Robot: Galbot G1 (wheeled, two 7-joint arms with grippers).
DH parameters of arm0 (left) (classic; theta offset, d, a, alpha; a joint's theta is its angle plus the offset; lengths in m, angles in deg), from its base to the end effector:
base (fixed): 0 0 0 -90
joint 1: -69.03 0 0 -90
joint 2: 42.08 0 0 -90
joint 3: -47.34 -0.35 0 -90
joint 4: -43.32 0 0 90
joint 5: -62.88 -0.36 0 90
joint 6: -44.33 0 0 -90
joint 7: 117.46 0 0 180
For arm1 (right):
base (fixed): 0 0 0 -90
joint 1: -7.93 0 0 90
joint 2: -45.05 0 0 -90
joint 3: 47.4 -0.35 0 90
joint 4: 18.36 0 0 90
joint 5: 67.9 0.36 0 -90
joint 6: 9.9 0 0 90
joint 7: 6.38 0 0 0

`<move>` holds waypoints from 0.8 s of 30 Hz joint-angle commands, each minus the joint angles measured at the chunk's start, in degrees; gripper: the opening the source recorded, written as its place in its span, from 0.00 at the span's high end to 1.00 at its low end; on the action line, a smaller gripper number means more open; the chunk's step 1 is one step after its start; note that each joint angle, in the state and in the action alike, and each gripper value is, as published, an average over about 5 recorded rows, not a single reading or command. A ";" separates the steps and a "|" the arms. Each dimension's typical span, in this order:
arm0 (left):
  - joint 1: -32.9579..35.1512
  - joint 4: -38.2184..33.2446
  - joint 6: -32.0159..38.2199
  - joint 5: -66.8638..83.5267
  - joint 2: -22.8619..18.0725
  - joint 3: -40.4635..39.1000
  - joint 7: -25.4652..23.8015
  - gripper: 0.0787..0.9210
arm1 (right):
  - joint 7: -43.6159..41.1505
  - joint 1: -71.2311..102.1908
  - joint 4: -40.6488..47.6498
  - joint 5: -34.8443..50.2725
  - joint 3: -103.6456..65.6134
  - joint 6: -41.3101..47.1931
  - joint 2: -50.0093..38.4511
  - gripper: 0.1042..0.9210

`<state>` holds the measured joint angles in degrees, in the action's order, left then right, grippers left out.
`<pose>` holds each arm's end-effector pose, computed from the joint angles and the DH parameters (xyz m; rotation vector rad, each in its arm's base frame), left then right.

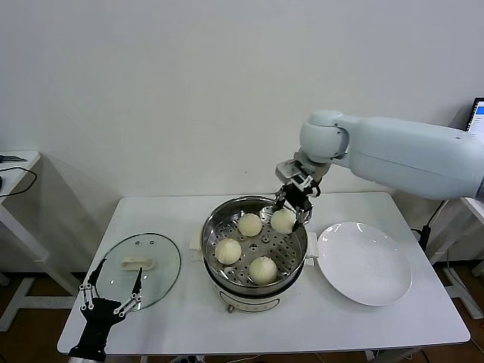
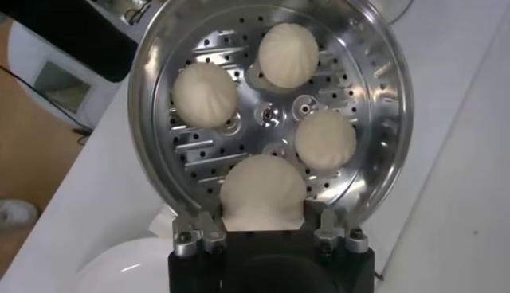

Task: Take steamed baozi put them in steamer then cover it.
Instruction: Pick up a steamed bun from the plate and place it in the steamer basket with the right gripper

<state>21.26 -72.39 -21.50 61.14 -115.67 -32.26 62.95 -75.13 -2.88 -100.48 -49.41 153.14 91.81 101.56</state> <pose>0.1224 0.1109 -0.3398 0.1245 2.9337 0.5298 0.5316 0.0581 -0.0259 1.6568 -1.0435 1.6424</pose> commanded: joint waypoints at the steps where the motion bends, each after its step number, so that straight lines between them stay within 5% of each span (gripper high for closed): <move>1: -0.09 0.19 0.06 0.05 0.04 0.02 -0.01 0.12 | 1.89 1.72 -0.16 -2.30 2.51 1.72 2.84 0.31; 24: -0.44 0.96 0.29 0.08 0.04 0.09 -0.02 0.12 | 1.54 5.91 2.47 -6.11 2.63 1.32 4.26 0.31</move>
<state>20.82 -71.53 -21.25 61.22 -115.64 -32.18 62.94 -73.79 2.11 -98.31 -54.35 155.51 92.98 105.48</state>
